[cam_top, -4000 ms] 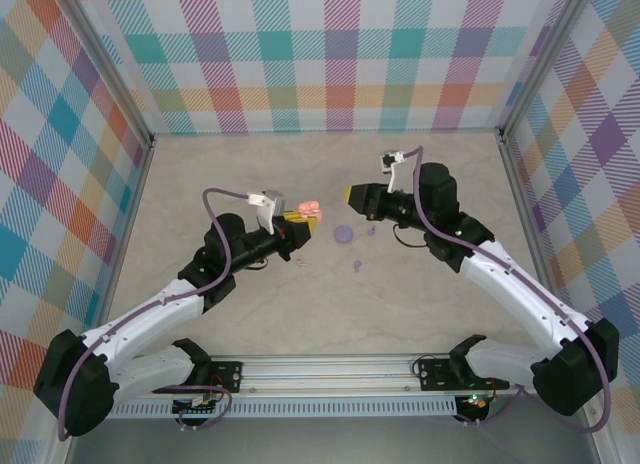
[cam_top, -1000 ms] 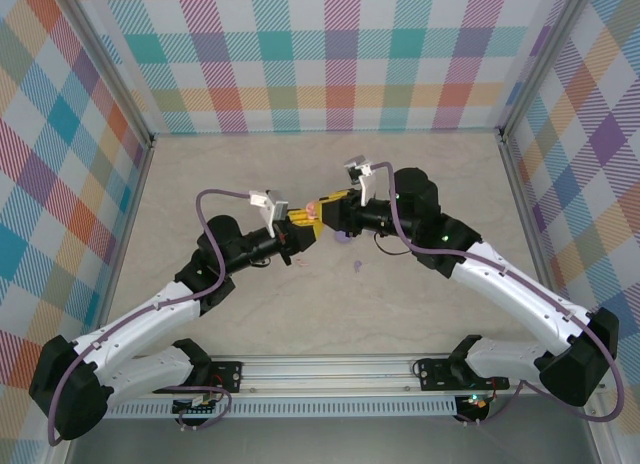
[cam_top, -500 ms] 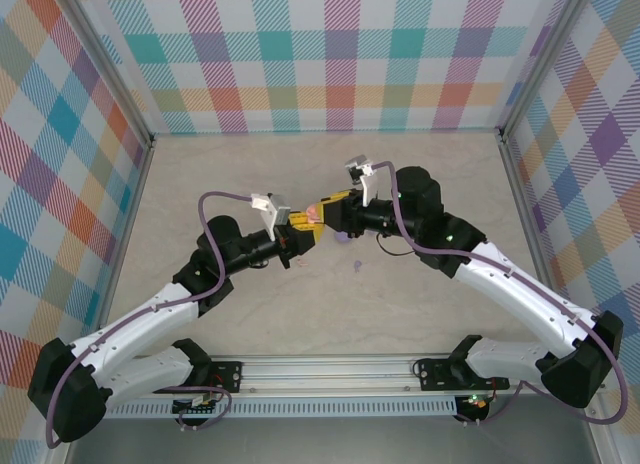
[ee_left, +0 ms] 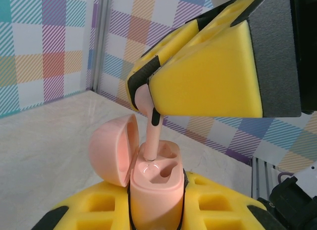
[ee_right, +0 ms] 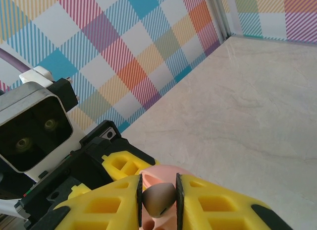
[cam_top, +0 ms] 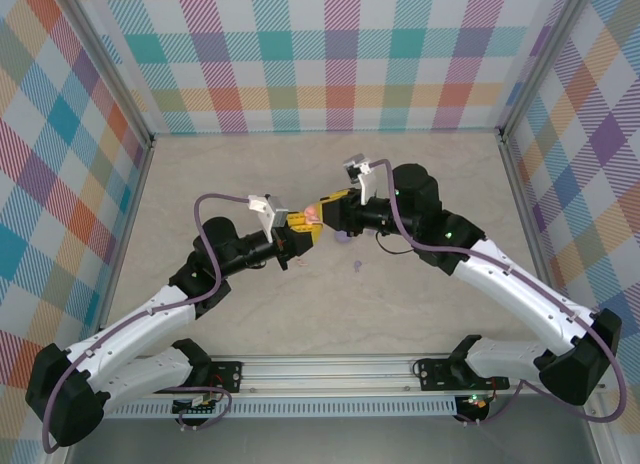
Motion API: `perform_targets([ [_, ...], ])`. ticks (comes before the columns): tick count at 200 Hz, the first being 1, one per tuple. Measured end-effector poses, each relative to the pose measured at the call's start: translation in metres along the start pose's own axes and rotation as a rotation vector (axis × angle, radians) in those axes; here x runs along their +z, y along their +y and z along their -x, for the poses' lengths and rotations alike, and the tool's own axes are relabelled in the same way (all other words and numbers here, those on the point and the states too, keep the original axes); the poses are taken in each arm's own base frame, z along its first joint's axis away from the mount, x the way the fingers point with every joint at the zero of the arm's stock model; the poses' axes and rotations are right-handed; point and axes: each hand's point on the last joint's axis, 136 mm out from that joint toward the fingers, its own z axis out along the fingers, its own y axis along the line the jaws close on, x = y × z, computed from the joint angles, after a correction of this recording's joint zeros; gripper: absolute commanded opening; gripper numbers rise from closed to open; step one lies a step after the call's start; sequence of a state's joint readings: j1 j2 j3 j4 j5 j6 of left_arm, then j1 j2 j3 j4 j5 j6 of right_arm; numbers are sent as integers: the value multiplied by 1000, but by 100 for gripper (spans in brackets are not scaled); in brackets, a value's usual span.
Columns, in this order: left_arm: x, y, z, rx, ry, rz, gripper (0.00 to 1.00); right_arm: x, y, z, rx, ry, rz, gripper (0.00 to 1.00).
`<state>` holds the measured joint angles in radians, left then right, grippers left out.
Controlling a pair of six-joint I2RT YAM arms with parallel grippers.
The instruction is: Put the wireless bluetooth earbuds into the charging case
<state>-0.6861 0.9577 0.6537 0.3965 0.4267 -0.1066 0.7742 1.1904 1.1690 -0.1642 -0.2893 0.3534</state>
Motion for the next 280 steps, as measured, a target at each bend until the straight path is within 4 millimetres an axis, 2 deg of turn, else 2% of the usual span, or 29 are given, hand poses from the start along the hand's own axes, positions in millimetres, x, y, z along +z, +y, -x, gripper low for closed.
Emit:
perform_targets([
  [210, -3, 4, -2, 90, 12, 30, 13, 4, 2, -8, 26, 71, 3, 24],
  [280, -4, 4, -5, 100, 24, 32, 13, -5, 4, -1, 17, 42, -9, 24],
])
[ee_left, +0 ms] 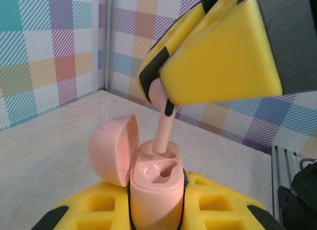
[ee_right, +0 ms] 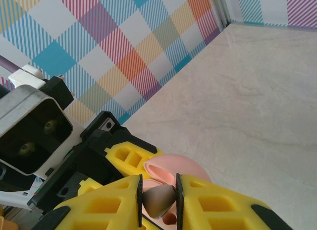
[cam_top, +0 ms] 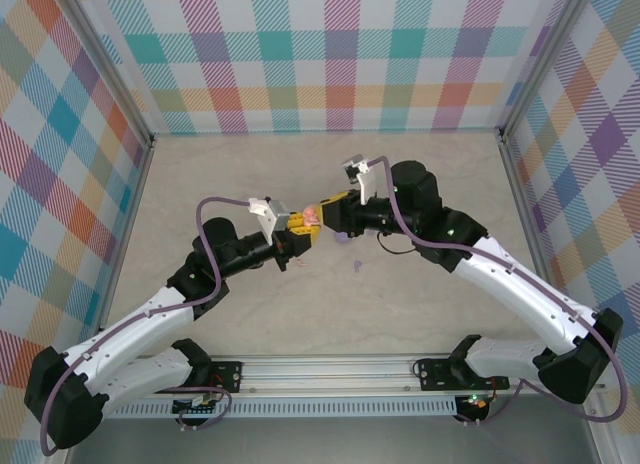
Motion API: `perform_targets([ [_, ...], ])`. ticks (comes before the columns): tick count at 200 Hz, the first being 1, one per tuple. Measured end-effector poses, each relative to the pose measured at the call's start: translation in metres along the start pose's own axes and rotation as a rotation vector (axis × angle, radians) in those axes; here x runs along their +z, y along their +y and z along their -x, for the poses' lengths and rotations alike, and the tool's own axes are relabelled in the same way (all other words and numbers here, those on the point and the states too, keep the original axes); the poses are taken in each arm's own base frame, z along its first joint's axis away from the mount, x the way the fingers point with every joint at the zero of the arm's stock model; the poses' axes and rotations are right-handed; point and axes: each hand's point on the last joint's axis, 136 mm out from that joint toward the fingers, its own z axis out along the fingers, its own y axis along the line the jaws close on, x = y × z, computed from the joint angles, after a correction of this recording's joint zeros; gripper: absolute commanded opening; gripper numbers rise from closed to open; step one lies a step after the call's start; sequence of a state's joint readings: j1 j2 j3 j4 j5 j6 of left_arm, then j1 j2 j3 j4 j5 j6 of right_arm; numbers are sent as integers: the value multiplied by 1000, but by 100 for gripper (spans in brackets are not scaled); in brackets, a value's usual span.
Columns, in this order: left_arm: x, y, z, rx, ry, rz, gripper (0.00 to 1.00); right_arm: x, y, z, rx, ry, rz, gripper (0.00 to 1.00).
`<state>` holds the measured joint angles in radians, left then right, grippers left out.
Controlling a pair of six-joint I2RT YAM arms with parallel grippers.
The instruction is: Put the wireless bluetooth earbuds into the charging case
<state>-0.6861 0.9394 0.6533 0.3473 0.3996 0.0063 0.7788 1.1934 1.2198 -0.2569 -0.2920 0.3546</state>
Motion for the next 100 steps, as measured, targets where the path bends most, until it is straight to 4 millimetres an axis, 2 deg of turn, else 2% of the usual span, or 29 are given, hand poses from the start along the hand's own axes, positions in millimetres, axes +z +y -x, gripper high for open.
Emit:
perform_targets([
  [100, 0, 0, -1, 42, 6, -3, 12, -2, 3, -1, 11, 28, 3, 24],
])
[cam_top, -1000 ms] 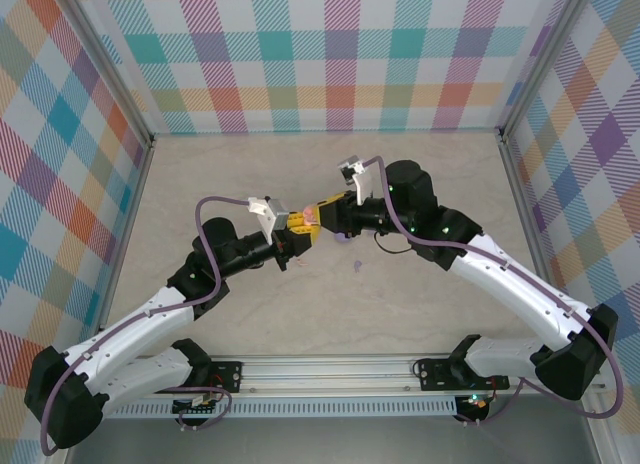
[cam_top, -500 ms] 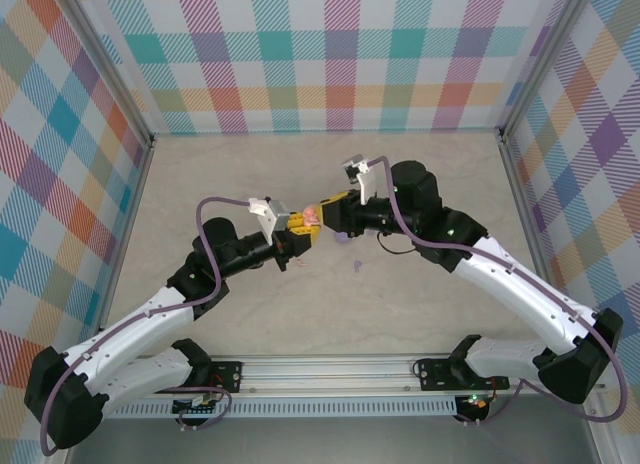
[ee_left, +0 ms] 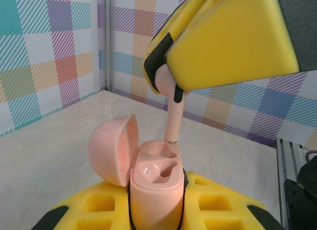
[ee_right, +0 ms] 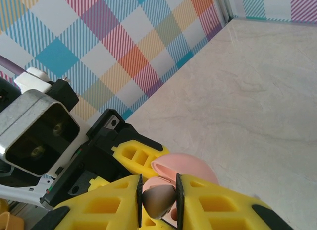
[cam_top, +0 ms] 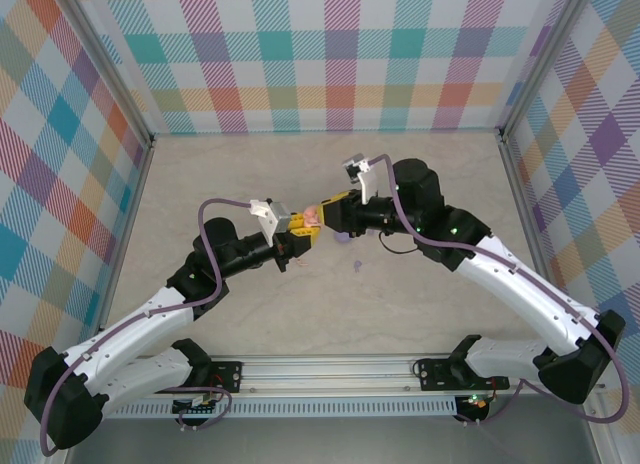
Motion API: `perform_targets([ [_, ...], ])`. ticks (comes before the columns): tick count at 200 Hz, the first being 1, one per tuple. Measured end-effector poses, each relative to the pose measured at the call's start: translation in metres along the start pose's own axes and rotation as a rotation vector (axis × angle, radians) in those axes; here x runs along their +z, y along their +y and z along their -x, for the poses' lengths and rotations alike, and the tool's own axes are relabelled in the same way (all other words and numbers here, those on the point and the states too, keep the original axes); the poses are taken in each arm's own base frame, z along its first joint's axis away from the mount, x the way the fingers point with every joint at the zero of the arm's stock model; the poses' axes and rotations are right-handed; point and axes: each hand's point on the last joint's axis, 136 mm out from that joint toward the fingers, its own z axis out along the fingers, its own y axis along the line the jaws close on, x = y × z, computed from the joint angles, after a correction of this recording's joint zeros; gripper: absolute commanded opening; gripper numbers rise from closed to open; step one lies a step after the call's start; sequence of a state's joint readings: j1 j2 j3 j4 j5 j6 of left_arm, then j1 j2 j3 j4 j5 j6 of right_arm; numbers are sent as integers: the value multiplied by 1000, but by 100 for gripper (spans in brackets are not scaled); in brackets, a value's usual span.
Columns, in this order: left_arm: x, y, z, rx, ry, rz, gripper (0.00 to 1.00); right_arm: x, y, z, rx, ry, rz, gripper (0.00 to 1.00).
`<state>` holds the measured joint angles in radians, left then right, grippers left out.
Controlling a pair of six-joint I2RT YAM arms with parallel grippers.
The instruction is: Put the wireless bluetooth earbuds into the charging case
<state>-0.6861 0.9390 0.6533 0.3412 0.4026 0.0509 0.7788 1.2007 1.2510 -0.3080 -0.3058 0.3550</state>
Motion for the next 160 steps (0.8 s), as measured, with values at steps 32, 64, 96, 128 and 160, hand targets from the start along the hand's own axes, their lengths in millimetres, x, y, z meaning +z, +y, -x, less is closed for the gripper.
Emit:
perform_targets([
  [32, 0, -1, 0, 15, -1, -7, 12, 3, -2, -4, 6, 16, -1, 24],
  [64, -1, -2, 2, 24, -5, -8, 12, 5, -3, -6, 9, 25, 1, 25],
  [96, -2, -2, 3, 30, -9, -8, 12, 5, -2, -5, 9, 25, 6, 25],
  [128, -2, -3, 4, 37, -11, -9, 12, 5, -1, -3, 8, 24, 5, 25],
  [160, -2, -3, 4, 43, -11, -8, 12, 5, -1, -4, 9, 27, 5, 25],
])
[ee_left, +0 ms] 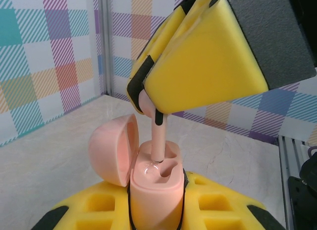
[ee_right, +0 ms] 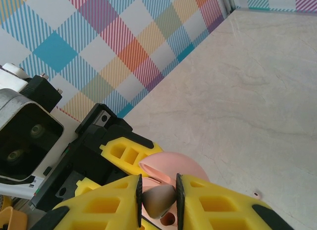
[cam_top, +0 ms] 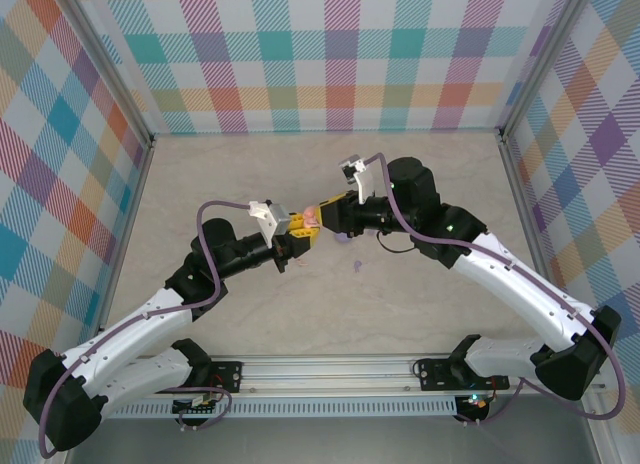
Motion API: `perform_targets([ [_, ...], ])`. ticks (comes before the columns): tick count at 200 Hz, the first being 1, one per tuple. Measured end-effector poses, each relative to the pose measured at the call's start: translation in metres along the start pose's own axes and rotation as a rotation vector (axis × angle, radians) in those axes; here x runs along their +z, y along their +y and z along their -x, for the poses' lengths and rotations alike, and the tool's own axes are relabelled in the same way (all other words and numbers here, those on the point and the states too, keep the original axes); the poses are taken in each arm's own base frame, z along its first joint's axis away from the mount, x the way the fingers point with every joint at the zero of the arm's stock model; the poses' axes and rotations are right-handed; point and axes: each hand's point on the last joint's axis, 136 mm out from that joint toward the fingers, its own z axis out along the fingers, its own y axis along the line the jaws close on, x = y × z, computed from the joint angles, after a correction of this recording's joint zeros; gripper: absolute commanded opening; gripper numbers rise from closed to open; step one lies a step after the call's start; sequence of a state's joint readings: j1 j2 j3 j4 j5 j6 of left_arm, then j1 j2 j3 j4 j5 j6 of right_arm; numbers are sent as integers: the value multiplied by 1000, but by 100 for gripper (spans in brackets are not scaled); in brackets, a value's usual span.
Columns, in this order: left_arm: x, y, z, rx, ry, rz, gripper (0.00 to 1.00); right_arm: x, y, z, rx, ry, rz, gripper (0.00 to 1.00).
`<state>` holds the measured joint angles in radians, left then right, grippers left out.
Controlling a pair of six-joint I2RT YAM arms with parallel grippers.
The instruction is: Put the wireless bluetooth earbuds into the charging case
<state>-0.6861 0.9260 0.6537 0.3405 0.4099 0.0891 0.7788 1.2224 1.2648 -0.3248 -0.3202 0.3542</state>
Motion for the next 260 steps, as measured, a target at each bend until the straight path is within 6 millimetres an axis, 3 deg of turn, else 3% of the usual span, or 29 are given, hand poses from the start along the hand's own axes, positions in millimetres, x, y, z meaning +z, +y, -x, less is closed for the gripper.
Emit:
perform_targets([
  [158, 0, 1, 0, 6, 0, 9, 12, 5, -3, -12, 22, 56, 1, 26],
  [204, 0, 1, -5, -4, 22, 9, 12, 9, -4, -17, 31, 85, 5, 37],
  [260, 3, 1, -3, -14, 24, -2, 13, 8, 2, -16, 14, 93, 17, 44],
])
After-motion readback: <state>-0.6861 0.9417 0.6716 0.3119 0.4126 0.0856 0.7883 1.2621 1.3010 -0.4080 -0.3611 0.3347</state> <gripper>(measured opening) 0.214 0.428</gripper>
